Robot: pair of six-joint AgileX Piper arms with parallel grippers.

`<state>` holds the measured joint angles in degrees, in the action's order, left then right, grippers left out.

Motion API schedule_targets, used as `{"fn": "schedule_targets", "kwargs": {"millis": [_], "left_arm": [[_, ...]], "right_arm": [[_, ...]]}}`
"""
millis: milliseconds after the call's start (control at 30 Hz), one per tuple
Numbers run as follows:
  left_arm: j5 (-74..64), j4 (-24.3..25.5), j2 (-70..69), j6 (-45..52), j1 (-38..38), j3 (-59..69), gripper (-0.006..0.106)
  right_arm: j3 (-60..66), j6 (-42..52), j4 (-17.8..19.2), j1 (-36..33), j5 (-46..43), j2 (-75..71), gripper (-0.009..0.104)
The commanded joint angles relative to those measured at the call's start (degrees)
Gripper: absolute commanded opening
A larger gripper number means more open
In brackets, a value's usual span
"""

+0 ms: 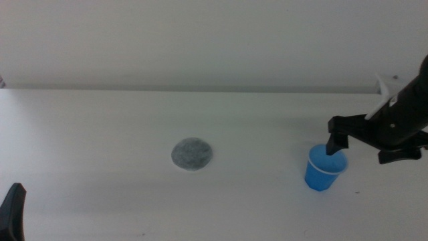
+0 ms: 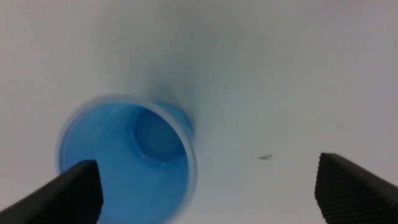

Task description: Place an empty cup on a cup mat.

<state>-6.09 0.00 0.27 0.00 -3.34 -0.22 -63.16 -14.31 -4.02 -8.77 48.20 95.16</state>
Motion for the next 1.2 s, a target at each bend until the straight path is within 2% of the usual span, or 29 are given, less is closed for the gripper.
{"fn": "schedule_targets", "kwargs": {"millis": [0,200,333,433,567,700,800,1000,1167], "left_arm": [[0.67,0.0,-2.3,0.0,0.48,2.35,0.094],[0.67,0.0,-2.3,0.0,0.48,2.35,0.094],[0.67,0.0,-2.3,0.0,0.48,2.35,0.094],[0.67,0.0,-2.3,0.0,0.48,2.35,0.094],[0.67,0.0,-2.3,0.0,0.48,2.35,0.094],[0.67,0.0,-2.3,0.0,0.48,2.35,0.094],[0.67,0.0,-2.3,0.0,0.48,2.35,0.094],[0.67,0.0,-2.3,0.0,0.48,2.35,0.094],[0.67,0.0,-2.3,0.0,0.48,2.35,0.094]], "right_arm": [[-0.02,-0.22,0.69,-0.86,-1.94,1.64,0.09],[-0.02,-0.22,0.69,-3.38,-3.92,6.68,0.089],[-0.02,-0.22,0.85,-4.15,-4.21,9.91,0.079],[-0.02,-0.22,0.97,-4.15,-4.95,11.54,0.053],[-0.14,-0.49,2.49,-4.31,-5.61,11.13,-0.003],[-3.52,-3.71,4.02,-7.38,-4.87,7.23,-0.001],[-11.36,-4.73,4.02,-12.01,-0.13,7.65,-0.001],[-30.28,-7.33,3.58,-22.2,6.19,17.37,-0.001],[-45.95,-8.85,1.92,-26.85,11.45,28.51,-0.001]]}}
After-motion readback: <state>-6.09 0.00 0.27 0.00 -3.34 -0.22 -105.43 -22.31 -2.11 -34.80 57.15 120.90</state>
